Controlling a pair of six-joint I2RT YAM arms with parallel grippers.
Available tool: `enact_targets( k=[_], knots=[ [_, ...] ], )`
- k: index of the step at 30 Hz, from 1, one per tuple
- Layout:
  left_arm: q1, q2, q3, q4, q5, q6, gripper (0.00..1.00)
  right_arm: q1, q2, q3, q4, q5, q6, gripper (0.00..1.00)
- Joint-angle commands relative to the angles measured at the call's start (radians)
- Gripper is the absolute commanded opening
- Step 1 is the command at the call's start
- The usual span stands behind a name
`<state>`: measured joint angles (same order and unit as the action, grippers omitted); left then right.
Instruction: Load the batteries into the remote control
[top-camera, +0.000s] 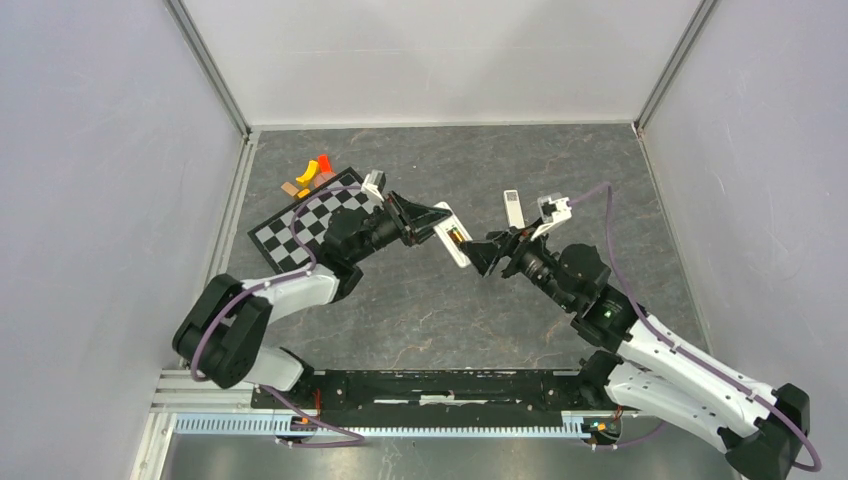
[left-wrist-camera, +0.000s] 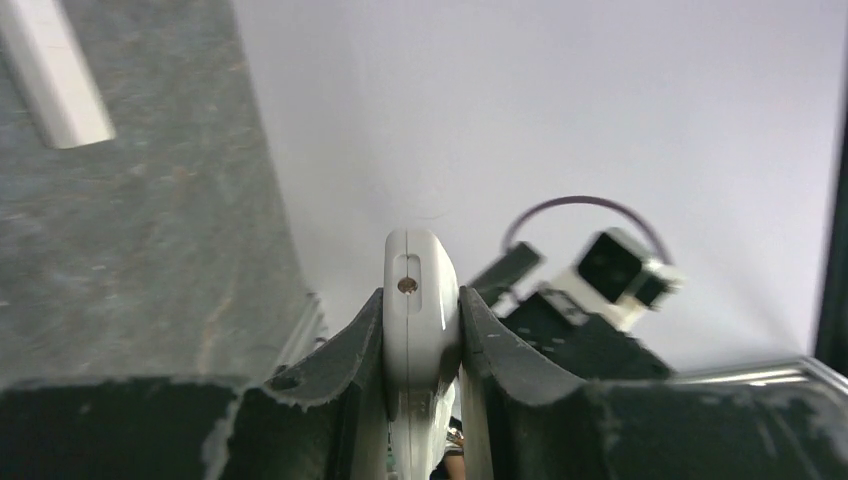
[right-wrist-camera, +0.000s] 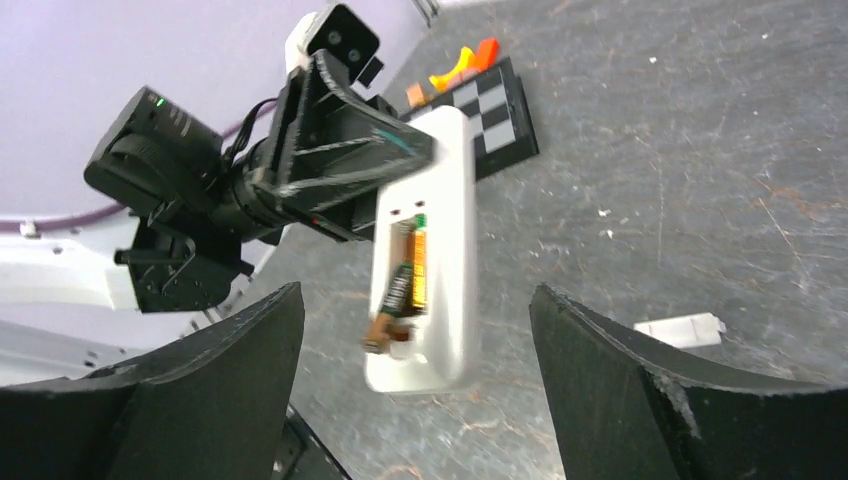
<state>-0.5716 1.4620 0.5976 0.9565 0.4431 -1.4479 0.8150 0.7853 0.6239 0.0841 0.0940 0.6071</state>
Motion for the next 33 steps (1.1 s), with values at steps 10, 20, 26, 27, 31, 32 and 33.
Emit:
enact_targets(
  k=[10,20,26,27,31,32,33],
  knots=[
    [-0.003,0.034,0.062,0.310,-0.036,-0.565,0.02,0.000,-0.046,-0.118,0.468,-0.008,0.257,0.95],
    [0.019,-0.075,0.079,-0.053,-0.078,-0.249,0.02,0.000,-0.029,-0.100,0.335,0.059,0.260,0.97],
    [0.074,-0.144,0.057,-0.357,-0.198,0.081,0.02,-0.001,0.021,-0.063,0.153,0.085,0.128,0.88],
    [0.080,-0.169,0.059,-0.434,-0.249,0.156,0.02,0.000,0.053,-0.050,0.118,0.085,0.103,0.88],
    [0.097,-0.271,0.082,-0.702,-0.465,0.402,0.02,0.005,0.222,0.010,0.042,0.048,-0.001,0.85],
    [0.099,-0.298,0.091,-0.749,-0.533,0.454,0.02,0.010,0.280,0.036,0.018,0.048,-0.029,0.84],
    [0.100,-0.329,0.098,-0.809,-0.593,0.503,0.02,0.012,0.330,0.073,-0.007,0.051,-0.050,0.82]
  ],
)
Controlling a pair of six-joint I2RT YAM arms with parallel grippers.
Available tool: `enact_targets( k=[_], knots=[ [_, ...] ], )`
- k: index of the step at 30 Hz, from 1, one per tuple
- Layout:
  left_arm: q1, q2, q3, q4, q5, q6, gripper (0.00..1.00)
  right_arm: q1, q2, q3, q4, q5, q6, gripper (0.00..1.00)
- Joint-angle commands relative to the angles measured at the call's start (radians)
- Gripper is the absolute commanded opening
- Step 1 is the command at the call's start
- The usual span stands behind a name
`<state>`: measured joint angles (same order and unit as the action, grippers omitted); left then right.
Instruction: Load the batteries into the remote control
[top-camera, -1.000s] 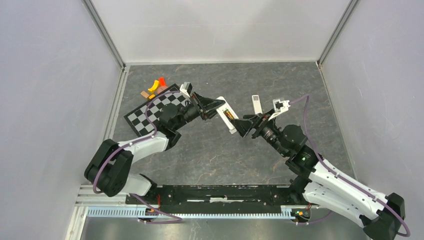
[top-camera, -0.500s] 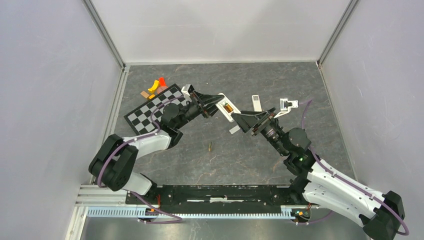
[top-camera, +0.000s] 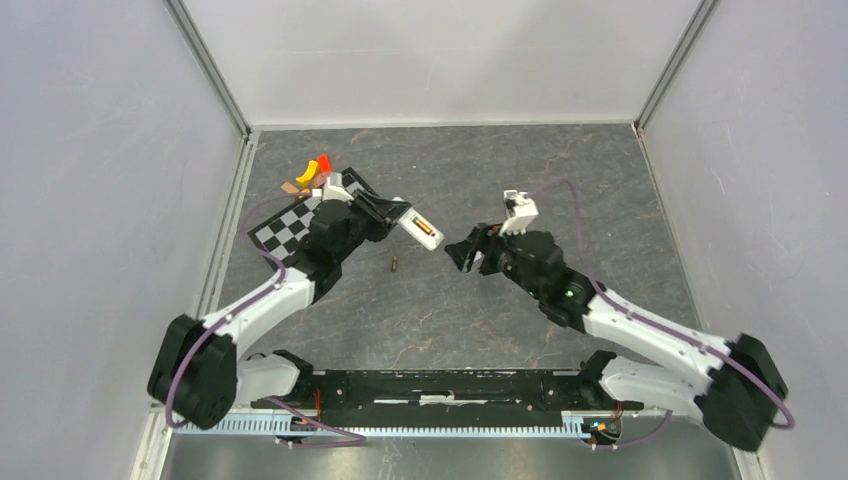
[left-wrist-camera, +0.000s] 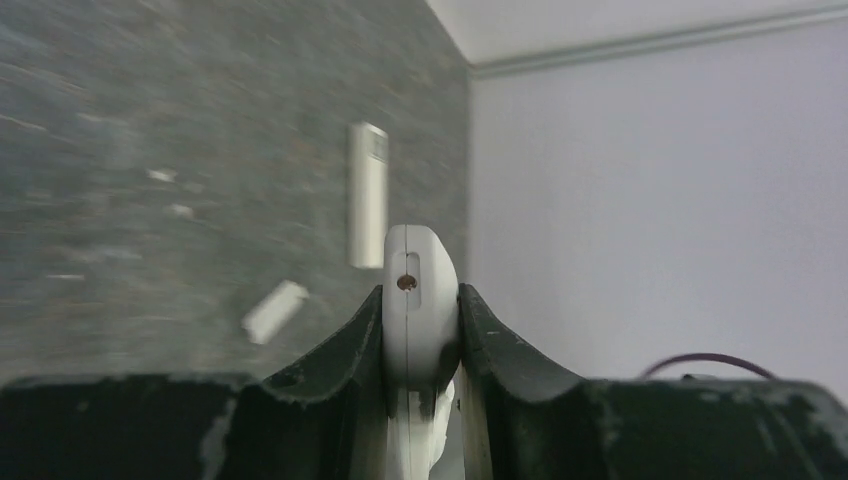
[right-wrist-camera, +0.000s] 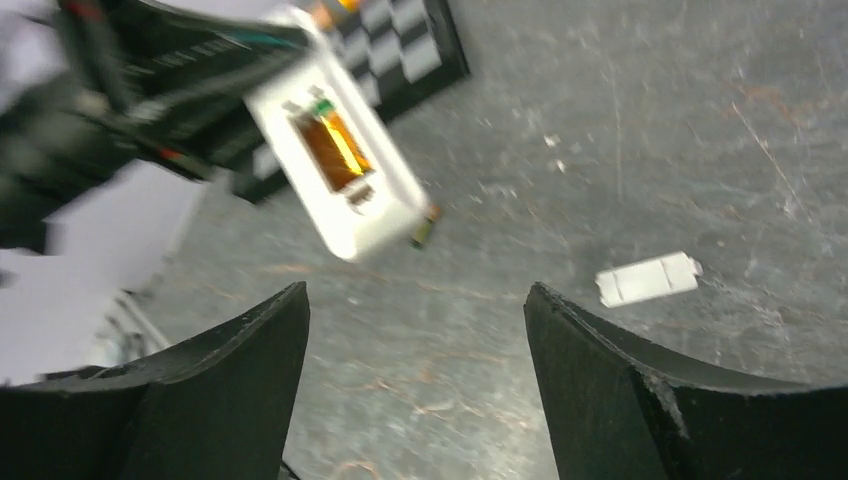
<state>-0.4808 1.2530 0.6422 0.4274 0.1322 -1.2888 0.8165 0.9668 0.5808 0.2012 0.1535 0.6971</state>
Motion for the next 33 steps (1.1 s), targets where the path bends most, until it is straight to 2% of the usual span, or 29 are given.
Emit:
enact_targets(
  k=[1,4,8,15,18,23,33],
  knots=[
    [0.013,-0.150,0.058,-0.321,-0.355,0.391,0.02,0.017,0.208,0.154,-0.146,0.004,-0.148,0.81],
    [0.014,-0.249,0.074,-0.456,-0.559,0.485,0.02,0.056,0.359,0.247,-0.149,0.053,-0.173,0.75],
    [0.015,-0.371,0.078,-0.564,-0.779,0.551,0.02,0.128,0.625,0.474,-0.198,0.109,-0.212,0.74],
    [0.014,-0.577,0.114,-0.687,-1.032,0.615,0.02,0.239,0.999,0.852,-0.329,0.275,-0.228,0.82],
    [0.015,-0.639,0.131,-0.696,-1.053,0.640,0.02,0.272,1.082,0.913,-0.289,0.301,-0.232,0.85],
    [0.014,-0.694,0.158,-0.716,-1.014,0.656,0.02,0.303,1.166,0.919,-0.105,0.295,-0.278,0.86],
    [0.015,-0.730,0.185,-0.725,-0.981,0.685,0.02,0.338,1.333,1.080,-0.070,0.347,-0.328,0.87]
  ],
)
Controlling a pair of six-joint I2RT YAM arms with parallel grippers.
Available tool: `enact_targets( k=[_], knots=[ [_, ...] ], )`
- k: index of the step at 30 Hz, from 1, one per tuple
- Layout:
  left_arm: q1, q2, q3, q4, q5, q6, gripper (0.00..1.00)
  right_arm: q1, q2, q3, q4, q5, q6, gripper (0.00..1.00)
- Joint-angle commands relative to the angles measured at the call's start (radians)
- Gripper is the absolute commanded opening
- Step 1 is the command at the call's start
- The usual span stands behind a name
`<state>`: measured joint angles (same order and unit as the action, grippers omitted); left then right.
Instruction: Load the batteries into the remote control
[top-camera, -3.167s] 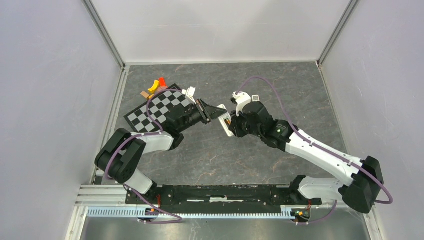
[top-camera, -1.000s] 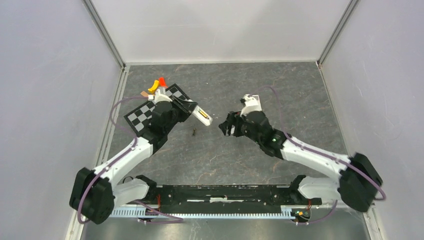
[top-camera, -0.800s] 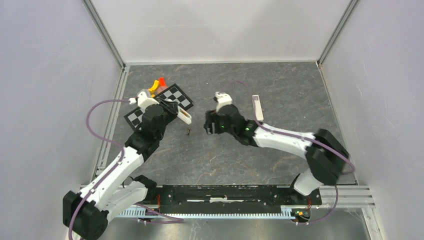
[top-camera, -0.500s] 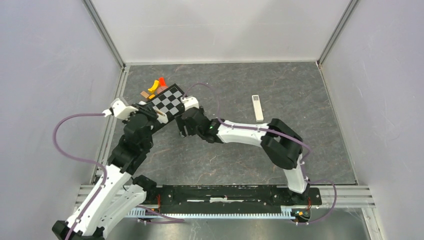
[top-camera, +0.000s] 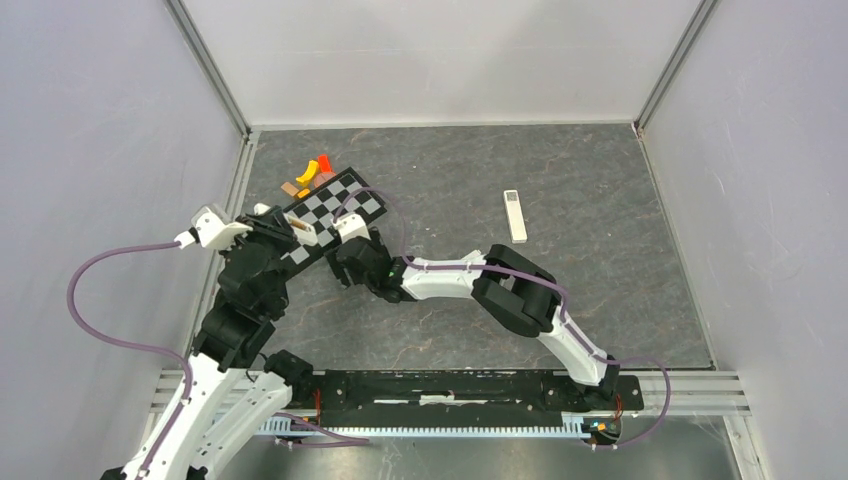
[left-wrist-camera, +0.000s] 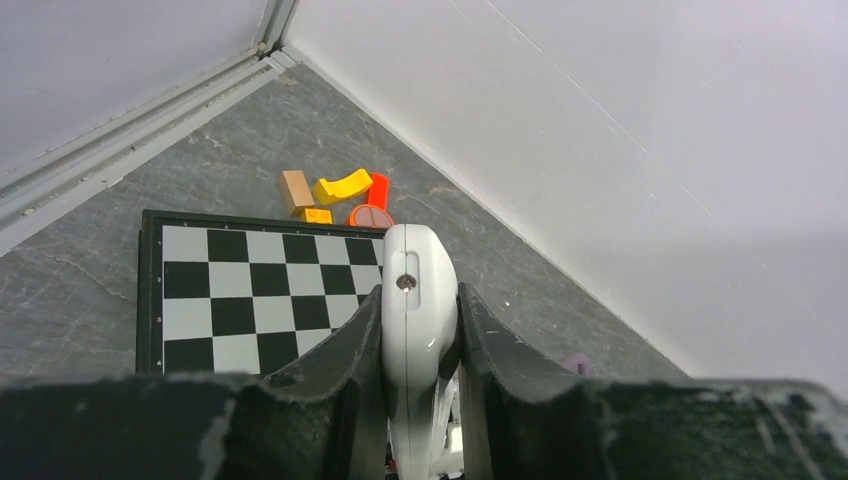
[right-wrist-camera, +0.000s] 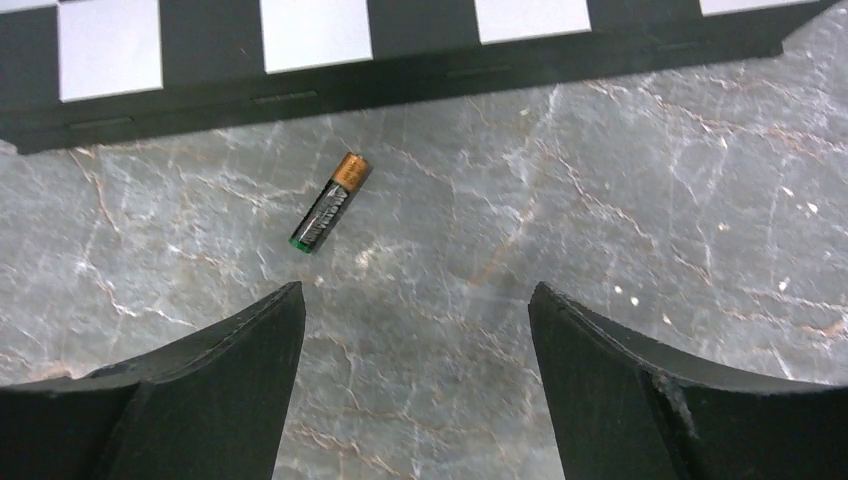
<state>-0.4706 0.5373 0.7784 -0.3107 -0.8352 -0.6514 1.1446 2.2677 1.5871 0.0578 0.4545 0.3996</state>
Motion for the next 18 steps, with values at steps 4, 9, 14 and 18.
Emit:
enact_targets(
  k=[4,9,14,18],
  knots=[
    [0.004,-0.018,0.054,0.012,-0.002,0.056,0.02,0.012,0.071,0.090,0.124,0.028,-0.048,0.87],
    [0.004,-0.028,0.057,0.010,0.006,0.069,0.02,0.014,0.115,0.139,0.152,0.006,-0.063,0.87],
    [0.003,-0.033,0.064,0.011,0.008,0.081,0.02,0.025,0.135,0.158,0.210,-0.028,-0.068,0.89],
    [0.004,-0.035,0.071,0.013,0.013,0.085,0.02,0.041,0.166,0.200,0.214,-0.025,-0.099,0.89]
  ],
)
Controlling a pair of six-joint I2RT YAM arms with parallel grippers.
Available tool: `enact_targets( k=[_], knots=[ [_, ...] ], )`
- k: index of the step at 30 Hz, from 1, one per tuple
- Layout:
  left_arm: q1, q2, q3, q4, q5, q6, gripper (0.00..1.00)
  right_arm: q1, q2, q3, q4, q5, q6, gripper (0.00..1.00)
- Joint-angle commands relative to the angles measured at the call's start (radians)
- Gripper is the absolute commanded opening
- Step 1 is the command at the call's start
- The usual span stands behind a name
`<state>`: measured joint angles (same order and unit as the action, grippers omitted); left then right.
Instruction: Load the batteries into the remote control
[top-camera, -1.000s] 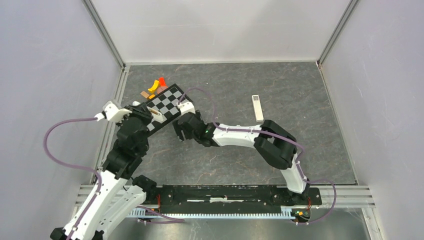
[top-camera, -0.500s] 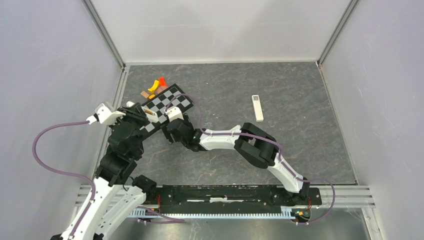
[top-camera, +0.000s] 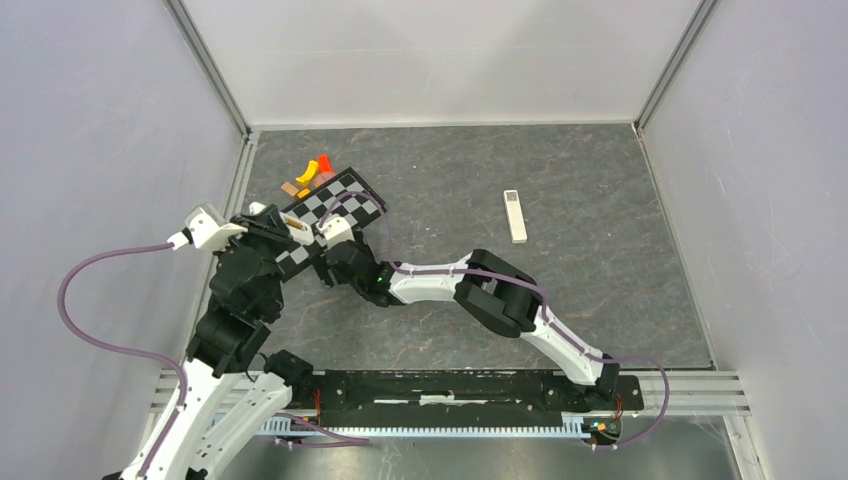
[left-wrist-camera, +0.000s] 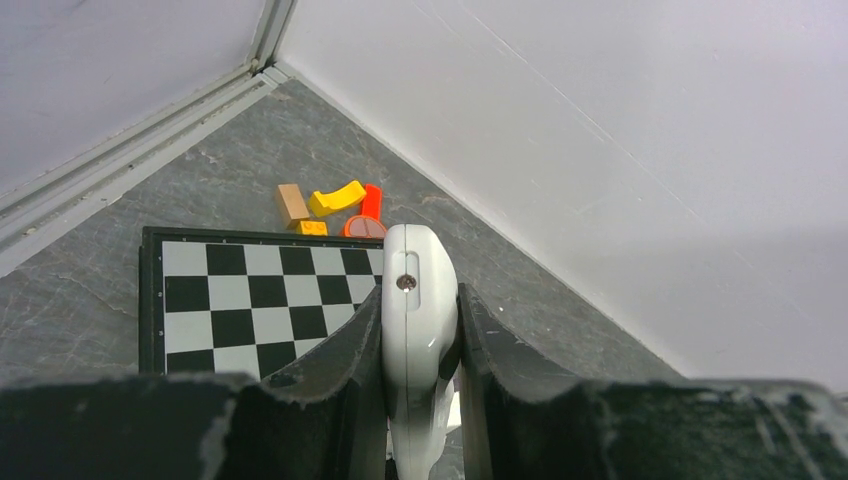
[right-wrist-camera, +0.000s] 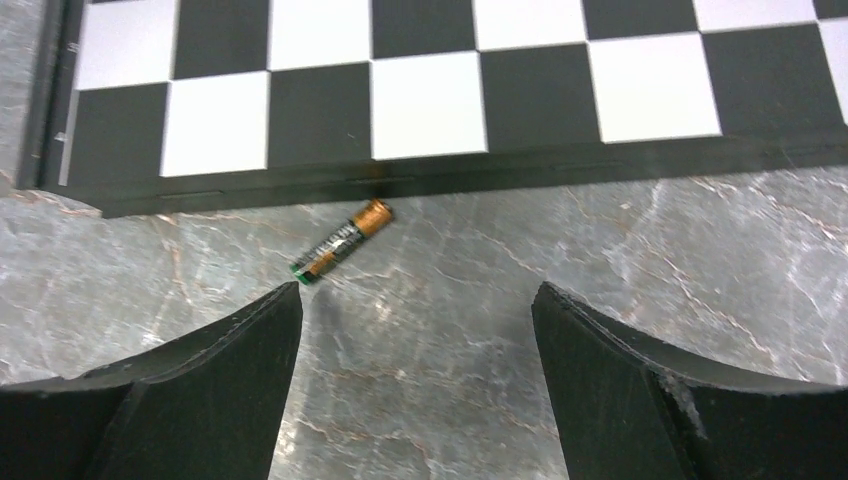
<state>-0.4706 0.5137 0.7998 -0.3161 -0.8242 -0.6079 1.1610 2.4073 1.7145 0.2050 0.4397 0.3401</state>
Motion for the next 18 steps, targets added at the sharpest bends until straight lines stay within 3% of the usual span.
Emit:
enact_targets(
  k=[1,10,18],
  knots=[
    [0.004,-0.011,0.052,0.020,0.003,0.042,0.02,0.030,0.035,0.084,0.065,-0.005,-0.048,0.90],
    [0.004,-0.015,0.096,0.025,0.007,0.079,0.02,0.048,0.117,0.167,0.025,0.058,-0.100,0.90],
    [0.004,-0.016,0.097,0.025,0.013,0.083,0.02,0.058,0.162,0.224,-0.058,0.176,-0.109,0.71]
  ],
)
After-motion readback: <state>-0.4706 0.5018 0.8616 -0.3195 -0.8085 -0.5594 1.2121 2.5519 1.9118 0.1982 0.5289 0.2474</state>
